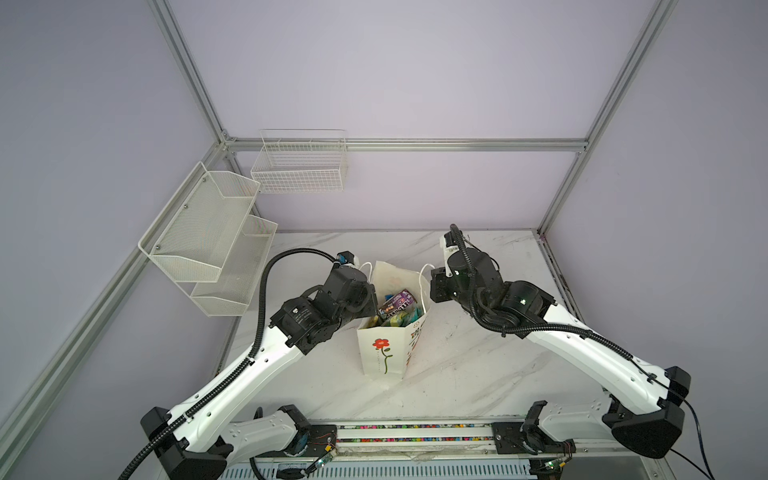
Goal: Place the snacks into the paper bag
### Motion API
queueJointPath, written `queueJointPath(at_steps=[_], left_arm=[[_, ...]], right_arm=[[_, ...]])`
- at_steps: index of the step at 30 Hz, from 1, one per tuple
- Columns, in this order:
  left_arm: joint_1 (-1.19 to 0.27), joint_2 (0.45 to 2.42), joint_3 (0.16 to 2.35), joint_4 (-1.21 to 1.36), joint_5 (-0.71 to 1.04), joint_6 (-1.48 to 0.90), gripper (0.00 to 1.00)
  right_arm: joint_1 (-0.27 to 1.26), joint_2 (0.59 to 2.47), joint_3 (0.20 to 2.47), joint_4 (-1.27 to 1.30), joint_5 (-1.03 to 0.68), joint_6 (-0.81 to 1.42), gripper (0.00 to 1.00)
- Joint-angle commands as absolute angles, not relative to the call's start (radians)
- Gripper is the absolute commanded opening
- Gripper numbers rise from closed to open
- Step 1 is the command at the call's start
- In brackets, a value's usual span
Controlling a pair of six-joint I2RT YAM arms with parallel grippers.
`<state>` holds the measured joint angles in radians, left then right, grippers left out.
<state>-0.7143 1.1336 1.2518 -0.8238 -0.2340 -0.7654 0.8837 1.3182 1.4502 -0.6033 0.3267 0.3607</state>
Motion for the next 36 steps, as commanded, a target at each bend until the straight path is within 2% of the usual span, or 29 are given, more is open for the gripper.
queueJointPath(at_steps=[1,36], left_arm=[[-0.711,1.126,1.373,-0.729,-0.218,-0.751,0.00],[-0.712,1.293,1.497,-0.644,-0.193,-0.723,0.00]], right_arm=[[0.861,1.295,1.517,-0.528,0.390,0.337,0.00],[0.654,1.368,1.586,-0.520,0.282,0.264,0.00]])
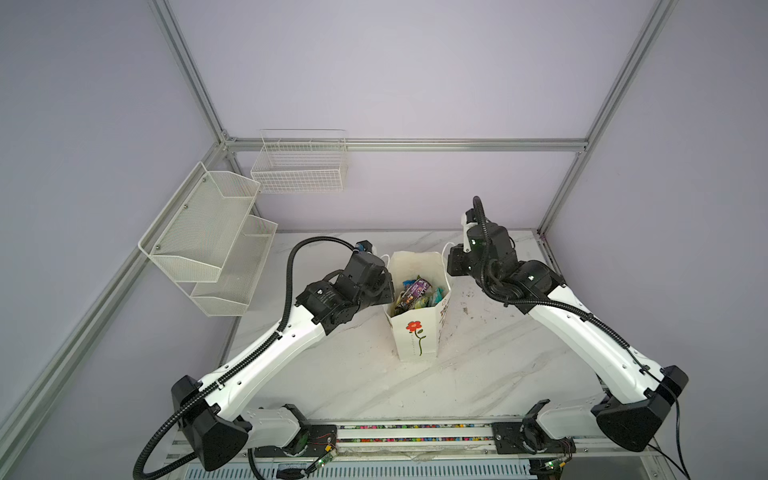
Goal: Place the snacks into the paper bag
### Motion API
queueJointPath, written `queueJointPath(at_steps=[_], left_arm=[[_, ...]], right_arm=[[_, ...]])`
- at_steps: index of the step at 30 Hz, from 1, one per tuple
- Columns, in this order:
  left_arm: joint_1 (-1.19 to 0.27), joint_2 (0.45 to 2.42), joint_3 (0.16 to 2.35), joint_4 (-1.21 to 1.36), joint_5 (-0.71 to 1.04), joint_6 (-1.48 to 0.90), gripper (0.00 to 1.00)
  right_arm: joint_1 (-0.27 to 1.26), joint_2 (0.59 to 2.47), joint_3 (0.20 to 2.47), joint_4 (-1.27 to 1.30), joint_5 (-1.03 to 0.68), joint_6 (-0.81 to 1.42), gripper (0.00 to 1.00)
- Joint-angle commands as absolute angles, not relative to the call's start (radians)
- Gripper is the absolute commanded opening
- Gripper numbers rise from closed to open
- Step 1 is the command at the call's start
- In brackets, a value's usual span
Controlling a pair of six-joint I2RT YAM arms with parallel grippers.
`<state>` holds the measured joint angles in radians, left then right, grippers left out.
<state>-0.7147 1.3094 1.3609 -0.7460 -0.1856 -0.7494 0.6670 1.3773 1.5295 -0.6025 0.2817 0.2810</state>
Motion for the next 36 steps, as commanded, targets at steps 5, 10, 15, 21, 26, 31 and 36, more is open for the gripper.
queueJointPath(at_steps=[5,10,15,21,26,31,36], left_arm=[[-0.713,1.308,1.514,-0.644,-0.200,-0.711,0.00],[-0.710,1.320,1.508,-0.644,-0.202,-0.707,0.00],[-0.709,1.320,1.500,-0.640,-0.207,-0.709,0.07],[-0.708,1.321,1.502,-0.635,-0.195,-0.707,0.26],[-0.709,1.316,1.502,-0.624,-0.172,-0.704,0.59],[-0.710,1.308,1.505,-0.623,-0.159,-0.693,0.88],[-0.710,1.289,1.502,-0.623,-0.155,-0.681,1.00]], right_arm=[[0.645,1.368,1.585,-0.518,0.275,0.263,0.00],[0.641,1.368,1.554,-0.512,0.270,0.265,0.00],[0.640,1.368,1.532,-0.514,0.257,0.267,0.17],[0.638,1.357,1.492,-0.509,0.239,0.271,0.38],[0.639,1.343,1.469,-0.508,0.228,0.276,0.59],[0.638,1.330,1.466,-0.509,0.218,0.273,0.74],[0.638,1.318,1.462,-0.509,0.225,0.273,0.79]])
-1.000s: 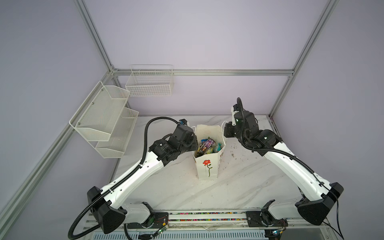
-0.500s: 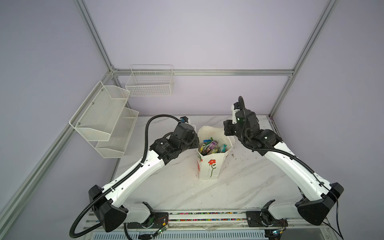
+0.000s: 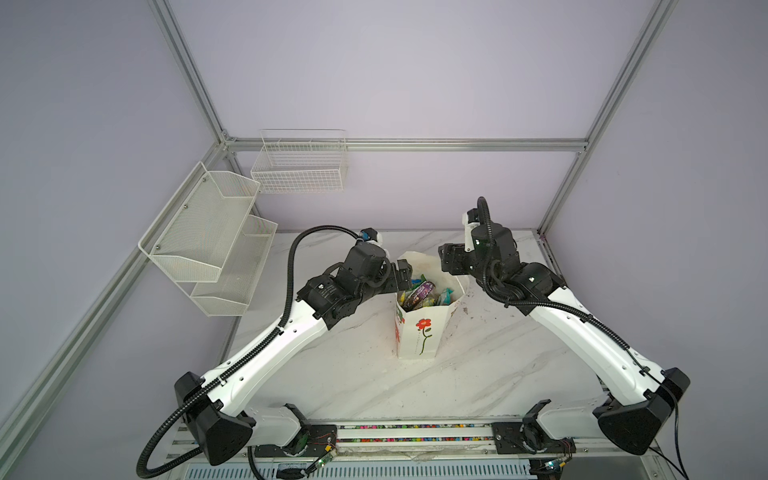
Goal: Place the snacks into the paper bag
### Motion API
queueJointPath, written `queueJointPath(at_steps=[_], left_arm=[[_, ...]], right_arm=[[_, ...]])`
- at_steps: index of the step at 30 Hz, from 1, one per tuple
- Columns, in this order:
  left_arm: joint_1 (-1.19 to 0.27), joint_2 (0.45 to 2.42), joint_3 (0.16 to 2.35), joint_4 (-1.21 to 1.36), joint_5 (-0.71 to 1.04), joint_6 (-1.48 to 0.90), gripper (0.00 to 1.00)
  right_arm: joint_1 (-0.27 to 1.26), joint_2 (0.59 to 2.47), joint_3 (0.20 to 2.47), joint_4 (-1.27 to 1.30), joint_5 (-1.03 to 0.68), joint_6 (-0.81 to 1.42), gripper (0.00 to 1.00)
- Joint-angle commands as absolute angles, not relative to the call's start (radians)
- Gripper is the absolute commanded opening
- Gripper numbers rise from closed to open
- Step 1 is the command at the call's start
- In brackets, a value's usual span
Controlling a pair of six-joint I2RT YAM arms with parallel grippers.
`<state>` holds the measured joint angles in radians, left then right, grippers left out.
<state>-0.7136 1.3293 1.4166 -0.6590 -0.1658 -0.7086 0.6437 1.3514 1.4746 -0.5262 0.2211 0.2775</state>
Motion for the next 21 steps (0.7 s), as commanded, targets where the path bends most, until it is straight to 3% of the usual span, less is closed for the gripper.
queueJointPath(at_steps=[1,21], left_arm=[[-0.710,1.284,1.499,-0.623,-0.155,-0.677,1.00],[-0.709,1.073,1.371,-0.624,-0.425,-0.472,0.99]], right_arm=[[0.639,1.316,1.462,-0.509,0.228,0.273,0.80],[0.638,1.068,1.290,-0.296,0.291,0.195,0.83]])
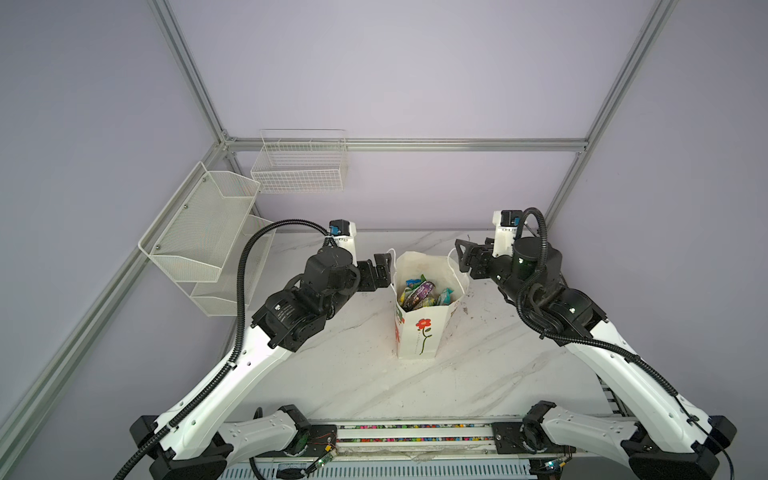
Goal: Place the snacks into the paper bag
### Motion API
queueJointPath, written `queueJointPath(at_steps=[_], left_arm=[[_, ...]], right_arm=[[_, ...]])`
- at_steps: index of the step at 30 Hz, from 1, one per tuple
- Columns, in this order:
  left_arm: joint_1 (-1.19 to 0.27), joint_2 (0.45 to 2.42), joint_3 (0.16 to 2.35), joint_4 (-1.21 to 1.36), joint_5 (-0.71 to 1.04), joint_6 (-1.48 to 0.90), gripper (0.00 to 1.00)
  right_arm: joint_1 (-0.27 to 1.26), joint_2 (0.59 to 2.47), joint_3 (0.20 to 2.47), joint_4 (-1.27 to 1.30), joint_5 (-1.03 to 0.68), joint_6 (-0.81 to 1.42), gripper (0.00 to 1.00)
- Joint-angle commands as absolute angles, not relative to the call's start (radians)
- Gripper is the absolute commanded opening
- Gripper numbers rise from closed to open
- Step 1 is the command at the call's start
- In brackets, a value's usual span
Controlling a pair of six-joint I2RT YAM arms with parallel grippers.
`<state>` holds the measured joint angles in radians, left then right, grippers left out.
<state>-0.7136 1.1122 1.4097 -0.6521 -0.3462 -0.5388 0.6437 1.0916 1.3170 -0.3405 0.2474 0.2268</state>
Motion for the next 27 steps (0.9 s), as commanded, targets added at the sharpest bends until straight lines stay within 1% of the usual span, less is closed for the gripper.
queueJointPath(at_steps=[1,10,14,21,27], left_arm=[[-0.710,1.060,1.361,-0.624,-0.440,-0.462,0.99],[-0.710,0.982,1.268,-0.623,-0.530,-0.389,0.99],[-0.710,0.948,1.161,-0.578,-0.593,-0.345,1.00],[-0.709,0.880,1.014,-0.519,-0.622,-0.339,1.00],[-0.710,0.835,0.927,-0.479,-0.664,-0.327,1.00]], right_arm=[[0.638,1.059,1.283,-0.292,0.298,0.191,0.83],[0.638,1.005,1.196,-0.277,0.367,0.182,0.83],[0.638,0.968,1.118,-0.235,0.379,0.141,0.83],[0.638,0.849,0.964,-0.142,0.389,0.125,0.84],[0.638,0.816,0.891,-0.127,0.441,0.127,0.85]])
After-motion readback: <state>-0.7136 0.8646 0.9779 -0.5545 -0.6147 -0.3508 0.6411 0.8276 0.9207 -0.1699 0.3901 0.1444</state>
